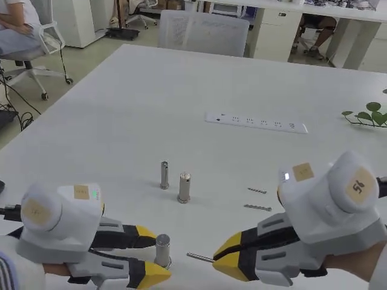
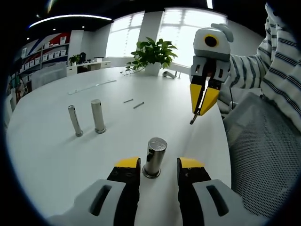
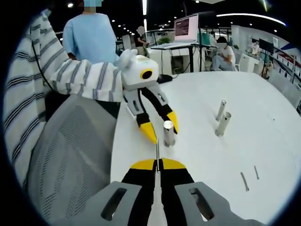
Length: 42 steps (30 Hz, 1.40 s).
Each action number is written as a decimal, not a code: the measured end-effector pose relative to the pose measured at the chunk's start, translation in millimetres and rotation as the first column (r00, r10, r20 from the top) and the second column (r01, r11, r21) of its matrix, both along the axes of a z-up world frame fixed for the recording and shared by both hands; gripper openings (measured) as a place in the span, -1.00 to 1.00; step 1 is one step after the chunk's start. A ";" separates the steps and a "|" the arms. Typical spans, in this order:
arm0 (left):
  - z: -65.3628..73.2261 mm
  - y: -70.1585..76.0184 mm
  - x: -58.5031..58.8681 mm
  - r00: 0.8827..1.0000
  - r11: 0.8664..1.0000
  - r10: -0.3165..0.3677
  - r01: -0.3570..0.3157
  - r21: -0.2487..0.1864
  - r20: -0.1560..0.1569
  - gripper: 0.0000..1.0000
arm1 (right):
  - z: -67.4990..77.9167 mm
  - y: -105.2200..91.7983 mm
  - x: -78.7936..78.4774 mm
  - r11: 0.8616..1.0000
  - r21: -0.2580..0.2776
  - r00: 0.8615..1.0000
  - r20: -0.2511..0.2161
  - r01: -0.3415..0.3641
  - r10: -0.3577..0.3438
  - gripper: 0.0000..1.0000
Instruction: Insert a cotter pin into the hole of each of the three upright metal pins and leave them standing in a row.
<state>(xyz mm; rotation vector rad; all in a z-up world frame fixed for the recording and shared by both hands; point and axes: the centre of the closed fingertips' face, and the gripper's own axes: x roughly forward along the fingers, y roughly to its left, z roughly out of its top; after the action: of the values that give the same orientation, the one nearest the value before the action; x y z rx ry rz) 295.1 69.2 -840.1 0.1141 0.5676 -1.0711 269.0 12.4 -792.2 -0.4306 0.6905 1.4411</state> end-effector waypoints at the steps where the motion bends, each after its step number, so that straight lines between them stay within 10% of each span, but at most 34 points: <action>1: -0.2 -0.4 1.3 1.000 1.000 0.001 -0.001 0.001 0.006 -0.47 | -0.3 0.0 0.0 1.000 -0.001 1.000 0.000 0.000 0.000 -0.93; 42: -1.9 -13.6 4.9 0.998 0.999 0.024 -0.025 0.023 0.056 -0.76 | -8.2 -0.4 6.1 0.999 -0.006 0.999 0.018 0.038 -0.037 -0.93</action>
<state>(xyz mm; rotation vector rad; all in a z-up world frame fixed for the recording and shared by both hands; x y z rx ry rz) 300.0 55.6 -841.9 0.1573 0.5305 -1.0343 275.1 11.9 -800.4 -0.4329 0.6849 1.3986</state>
